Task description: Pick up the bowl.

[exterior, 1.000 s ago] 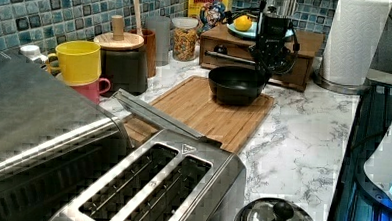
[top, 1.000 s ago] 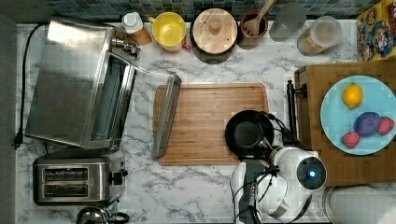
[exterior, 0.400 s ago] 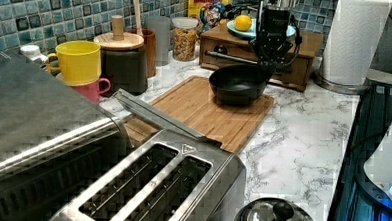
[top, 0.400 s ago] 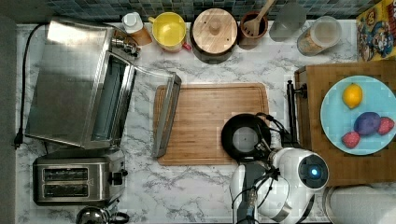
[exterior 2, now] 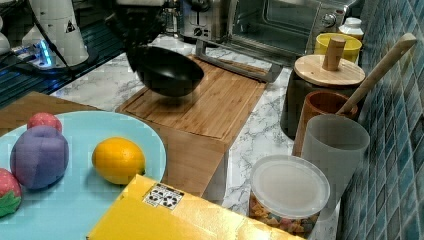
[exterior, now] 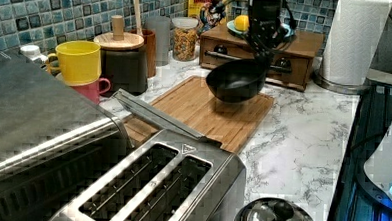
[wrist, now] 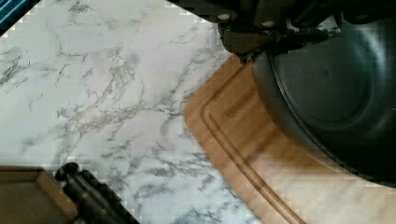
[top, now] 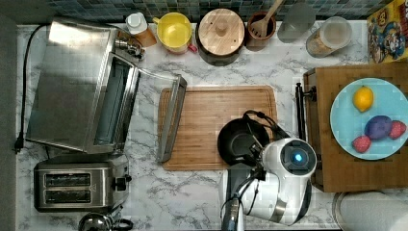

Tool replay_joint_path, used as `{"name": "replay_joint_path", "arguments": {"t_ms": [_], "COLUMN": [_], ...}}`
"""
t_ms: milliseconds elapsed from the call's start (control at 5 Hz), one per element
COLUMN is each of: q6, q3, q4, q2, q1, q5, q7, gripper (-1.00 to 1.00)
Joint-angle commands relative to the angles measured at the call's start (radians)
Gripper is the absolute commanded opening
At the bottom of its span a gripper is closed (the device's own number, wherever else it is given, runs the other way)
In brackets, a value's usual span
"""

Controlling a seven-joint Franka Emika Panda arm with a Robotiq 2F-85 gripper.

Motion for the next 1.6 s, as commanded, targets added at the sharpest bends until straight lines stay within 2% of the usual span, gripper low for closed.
{"name": "replay_joint_path", "arguments": {"t_ms": [200, 400, 600, 1600], "q6": [-0.085, -0.138, -0.163, -0.136], "q3": [0.083, 0.116, 0.114, 0.11], "q4": [0.364, 0.376, 0.355, 0.331], "q2": [-0.065, -0.053, -0.037, -0.008], "q1": [0.097, 0.126, 0.138, 0.138], "q5": [0.027, 0.029, 0.077, 0.073], "q7": [-0.066, -0.191, -0.286, -0.248], "gripper": [-1.0, -1.0, -1.0, -1.0]}}
